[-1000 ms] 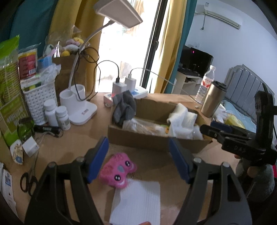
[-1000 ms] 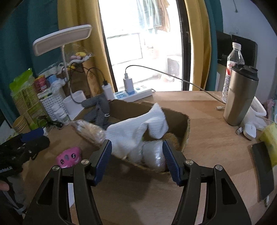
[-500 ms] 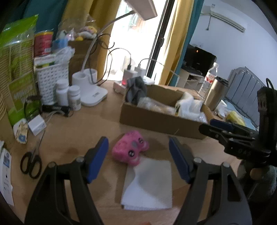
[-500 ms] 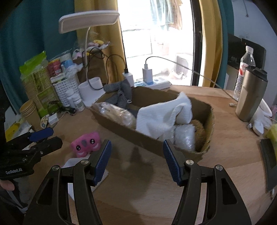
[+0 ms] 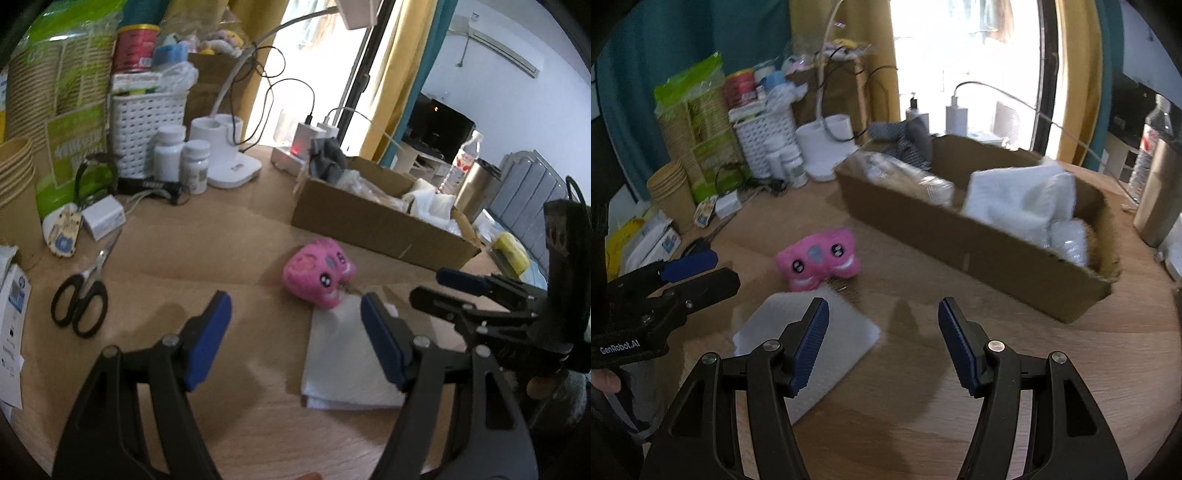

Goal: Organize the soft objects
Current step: 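Move both grippers back toward the pink plush toy and white cloth, then grasp the white cloth with the right gripper while the left grasps the pink plush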

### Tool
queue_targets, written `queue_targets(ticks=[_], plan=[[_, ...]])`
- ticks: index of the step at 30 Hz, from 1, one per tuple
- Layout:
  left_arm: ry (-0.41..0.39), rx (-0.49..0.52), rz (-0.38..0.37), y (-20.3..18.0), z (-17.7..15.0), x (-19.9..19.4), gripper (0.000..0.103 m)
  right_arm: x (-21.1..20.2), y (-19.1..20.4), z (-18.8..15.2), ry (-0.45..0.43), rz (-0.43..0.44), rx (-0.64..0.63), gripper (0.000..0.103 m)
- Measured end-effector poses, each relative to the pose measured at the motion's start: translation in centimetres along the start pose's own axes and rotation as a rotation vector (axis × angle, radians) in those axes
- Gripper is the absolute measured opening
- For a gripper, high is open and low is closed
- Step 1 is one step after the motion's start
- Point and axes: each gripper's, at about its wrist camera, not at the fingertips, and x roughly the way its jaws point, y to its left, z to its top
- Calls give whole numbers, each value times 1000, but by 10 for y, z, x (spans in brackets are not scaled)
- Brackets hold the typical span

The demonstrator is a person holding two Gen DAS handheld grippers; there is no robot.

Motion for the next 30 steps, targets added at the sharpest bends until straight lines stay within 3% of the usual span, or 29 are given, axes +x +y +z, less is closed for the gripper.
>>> queue_targets(ticks=[5, 8, 11, 17, 25, 30], plan=[[2, -39, 9, 16, -7, -4, 74, 15, 21, -4, 44, 37, -47, 66], [8, -56, 21, 24, -10, -5, 74, 26, 35, -8, 82, 65, -84, 74], [17, -61, 40, 29, -14, -5, 74, 31, 43, -10, 101, 76, -104, 74], [16, -74, 37, 36, -18, -9, 74, 41, 61, -17, 132, 39, -202, 81], [22, -74, 39, 37, -18, -8, 74, 39, 56, -18, 121, 59, -214, 81], [31, -69, 47, 34, -18, -5, 74, 36, 53, -20, 117, 73, -226, 74]])
